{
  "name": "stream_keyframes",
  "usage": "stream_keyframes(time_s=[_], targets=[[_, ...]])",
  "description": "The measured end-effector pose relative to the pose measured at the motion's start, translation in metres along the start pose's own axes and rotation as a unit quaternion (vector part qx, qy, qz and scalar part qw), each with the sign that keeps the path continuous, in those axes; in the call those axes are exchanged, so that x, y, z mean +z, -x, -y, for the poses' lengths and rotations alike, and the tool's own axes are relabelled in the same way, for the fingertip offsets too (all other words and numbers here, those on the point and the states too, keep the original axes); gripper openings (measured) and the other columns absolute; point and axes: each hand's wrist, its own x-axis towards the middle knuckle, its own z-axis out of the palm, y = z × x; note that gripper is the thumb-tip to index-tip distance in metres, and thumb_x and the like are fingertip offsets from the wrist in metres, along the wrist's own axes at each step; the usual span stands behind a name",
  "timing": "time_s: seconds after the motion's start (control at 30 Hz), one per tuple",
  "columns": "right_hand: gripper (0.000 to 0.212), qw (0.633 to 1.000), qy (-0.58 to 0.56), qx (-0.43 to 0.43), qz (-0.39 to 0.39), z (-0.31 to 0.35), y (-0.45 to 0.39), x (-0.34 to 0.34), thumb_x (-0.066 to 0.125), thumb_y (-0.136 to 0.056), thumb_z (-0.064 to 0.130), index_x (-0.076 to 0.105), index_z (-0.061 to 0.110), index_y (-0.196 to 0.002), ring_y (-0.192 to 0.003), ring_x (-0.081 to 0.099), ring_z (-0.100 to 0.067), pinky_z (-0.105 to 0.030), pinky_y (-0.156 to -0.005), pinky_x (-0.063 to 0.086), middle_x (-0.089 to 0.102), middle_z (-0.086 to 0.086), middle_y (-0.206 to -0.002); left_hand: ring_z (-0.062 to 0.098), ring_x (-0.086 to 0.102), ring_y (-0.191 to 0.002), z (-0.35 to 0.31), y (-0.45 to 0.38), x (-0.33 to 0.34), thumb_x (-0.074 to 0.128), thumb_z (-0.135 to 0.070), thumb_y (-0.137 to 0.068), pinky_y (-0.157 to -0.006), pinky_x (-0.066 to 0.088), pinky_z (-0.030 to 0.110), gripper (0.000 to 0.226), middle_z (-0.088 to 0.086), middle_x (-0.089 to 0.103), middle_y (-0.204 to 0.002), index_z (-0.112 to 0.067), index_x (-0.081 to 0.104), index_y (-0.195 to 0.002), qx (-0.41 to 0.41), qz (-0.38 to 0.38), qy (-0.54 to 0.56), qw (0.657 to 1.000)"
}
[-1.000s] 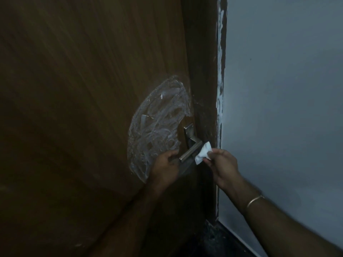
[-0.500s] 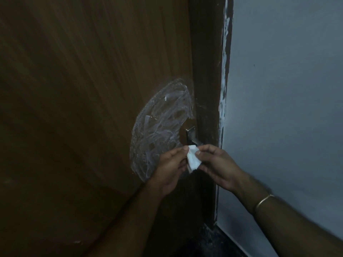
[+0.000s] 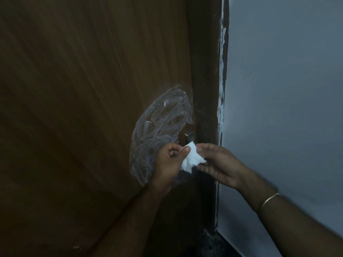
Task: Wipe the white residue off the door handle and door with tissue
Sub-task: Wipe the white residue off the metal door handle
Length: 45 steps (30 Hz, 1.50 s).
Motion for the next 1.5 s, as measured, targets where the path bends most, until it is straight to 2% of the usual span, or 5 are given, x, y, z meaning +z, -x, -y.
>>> stream_keyframes(time_s=[0.23, 0.77, 1.2, 1.33, 1.5], targets=[[0.029, 0.997, -0.065, 0.029, -0.001, -0.001, -0.001, -0.002, 0.071, -0.074, 0.008, 0.068, 0.004, -0.103, -0.096, 0.070, -0.028, -0.035, -0.087, 0.055, 0.072, -0.018, -0.103, 0.008, 0.058, -0.083, -0.001, 0.008, -0.003, 0.069, -0.029, -0.088, -0.068, 0.048, 0.020, 0.008, -0.005, 0.060, -0.091, -0.023, 0.065, -0.091, 0.166, -0.077, -0.255, 0.950], [0.018, 0.945, 0.252, -0.163, -0.133, 0.013, -0.007, 0.006, 0.064, -0.092, 0.015, 0.056, 0.021, -0.107, -0.089, 0.061, -0.022, -0.034, -0.072, 0.053, 0.062, -0.005, -0.094, 0.028, 0.061, -0.095, -0.018, 0.009, 0.001, 0.062, -0.013, -0.091, -0.075, 0.054, 0.041, 0.007, 0.008, 0.063, -0.103, -0.020, 0.063, -0.091, -0.073, 0.005, 0.001, 0.997], [0.022, 0.986, 0.088, -0.124, -0.071, 0.016, -0.007, 0.002, 0.068, -0.087, 0.000, 0.058, 0.006, -0.104, -0.083, 0.072, -0.025, -0.038, -0.070, 0.062, 0.070, -0.010, -0.091, 0.019, 0.071, -0.101, -0.017, 0.011, 0.000, 0.068, 0.003, -0.085, -0.080, 0.061, 0.039, 0.039, 0.004, 0.069, -0.118, -0.029, 0.073, -0.107, 0.002, 0.117, -0.043, 0.992], [0.036, 0.891, 0.354, -0.216, -0.184, 0.011, -0.011, -0.001, 0.072, -0.087, 0.019, 0.055, 0.029, -0.116, -0.095, 0.063, -0.008, -0.025, -0.076, 0.056, 0.061, 0.011, -0.107, 0.012, 0.071, -0.092, -0.028, 0.009, 0.002, 0.069, 0.002, -0.084, -0.066, 0.057, 0.019, 0.044, 0.002, 0.068, -0.115, -0.022, 0.064, -0.120, 0.031, 0.080, -0.105, 0.991], [0.053, 0.865, 0.442, -0.235, 0.037, 0.000, -0.004, -0.009, 0.071, -0.086, 0.035, 0.047, 0.047, -0.132, -0.111, 0.056, 0.004, -0.016, -0.083, 0.055, 0.053, 0.032, -0.123, 0.004, 0.062, -0.088, -0.040, 0.006, 0.001, 0.071, -0.013, -0.086, -0.059, 0.049, 0.015, 0.029, -0.009, 0.062, -0.104, -0.024, 0.068, -0.113, 0.040, 0.061, -0.219, 0.973]])
